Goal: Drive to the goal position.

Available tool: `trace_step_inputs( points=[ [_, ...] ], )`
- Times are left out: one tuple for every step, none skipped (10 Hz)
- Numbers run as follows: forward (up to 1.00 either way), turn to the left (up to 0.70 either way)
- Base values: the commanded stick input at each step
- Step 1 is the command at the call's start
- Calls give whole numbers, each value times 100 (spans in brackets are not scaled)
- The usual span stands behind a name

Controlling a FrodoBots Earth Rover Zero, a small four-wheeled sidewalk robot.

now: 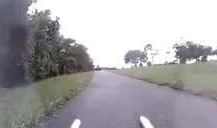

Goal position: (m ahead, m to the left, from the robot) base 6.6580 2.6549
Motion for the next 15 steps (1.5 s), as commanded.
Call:
trace_step_inputs(
  points=[
    [70,0],
    [70,0],
    [70,0],
    [70,0],
    [70,0],
    [70,0],
    [70,0],
    [70,0],
    [70,0],
    [70,0],
    [70,0],
    [70,0],
    [70,0],
    [70,0],
    [70,0]
  ],
)
